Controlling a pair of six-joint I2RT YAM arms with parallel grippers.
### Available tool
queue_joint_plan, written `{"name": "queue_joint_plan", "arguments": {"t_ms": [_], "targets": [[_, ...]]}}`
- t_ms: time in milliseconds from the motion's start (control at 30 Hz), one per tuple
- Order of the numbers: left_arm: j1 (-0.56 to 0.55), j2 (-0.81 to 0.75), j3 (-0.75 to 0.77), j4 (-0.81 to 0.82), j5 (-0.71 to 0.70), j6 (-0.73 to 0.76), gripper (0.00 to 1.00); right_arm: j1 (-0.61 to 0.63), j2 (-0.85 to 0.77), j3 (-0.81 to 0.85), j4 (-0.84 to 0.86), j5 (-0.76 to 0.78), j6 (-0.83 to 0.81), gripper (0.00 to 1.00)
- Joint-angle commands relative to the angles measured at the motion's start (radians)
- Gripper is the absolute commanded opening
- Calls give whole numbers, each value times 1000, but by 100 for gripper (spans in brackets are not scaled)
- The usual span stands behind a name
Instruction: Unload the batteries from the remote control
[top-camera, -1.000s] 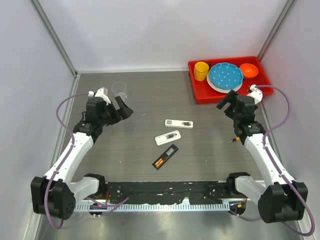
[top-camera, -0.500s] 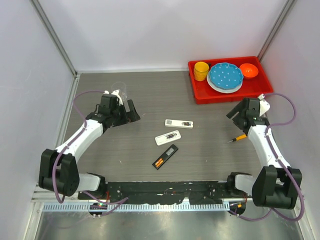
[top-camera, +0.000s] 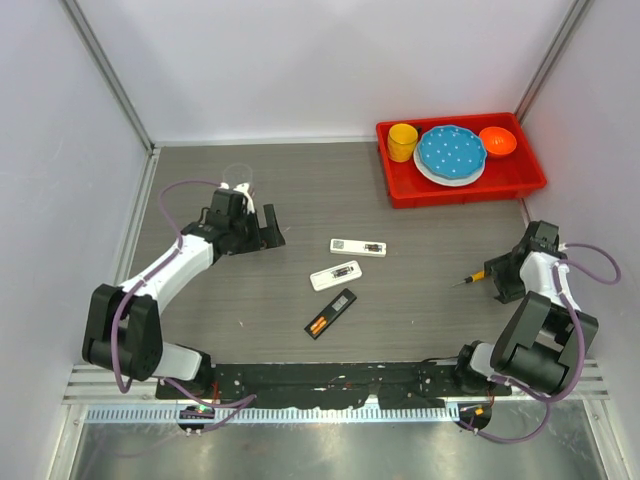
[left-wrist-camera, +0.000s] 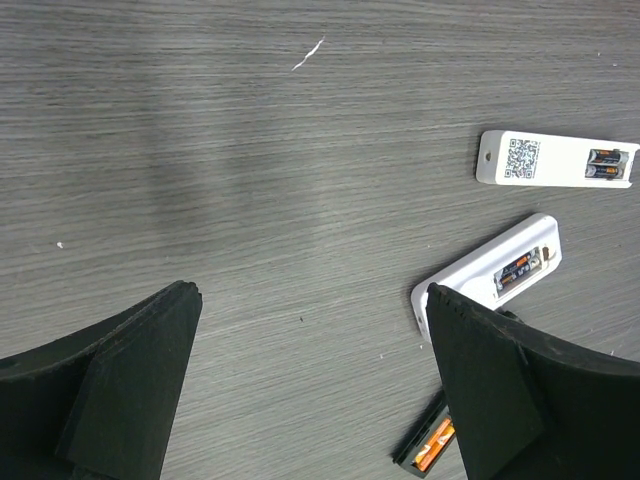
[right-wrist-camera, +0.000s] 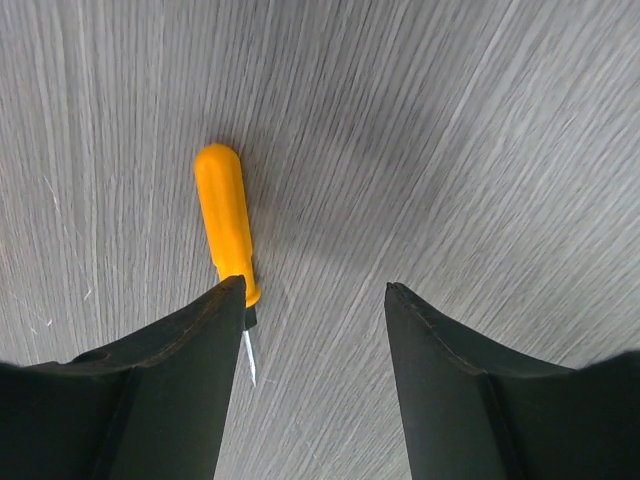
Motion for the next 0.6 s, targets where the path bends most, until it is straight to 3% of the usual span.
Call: {"name": "queue_joint_plan", "arguments": {"t_ms": [0,267,567], "targets": [[2,16,36,42,2,21,100,3,-12,-25,61,-58,55,62],[2,26,36,47,12,18,100,7,26,-46,148,-60,47,60],[0,14,36,41,14,17,100,162,183,49,156,72,23,58]]}}
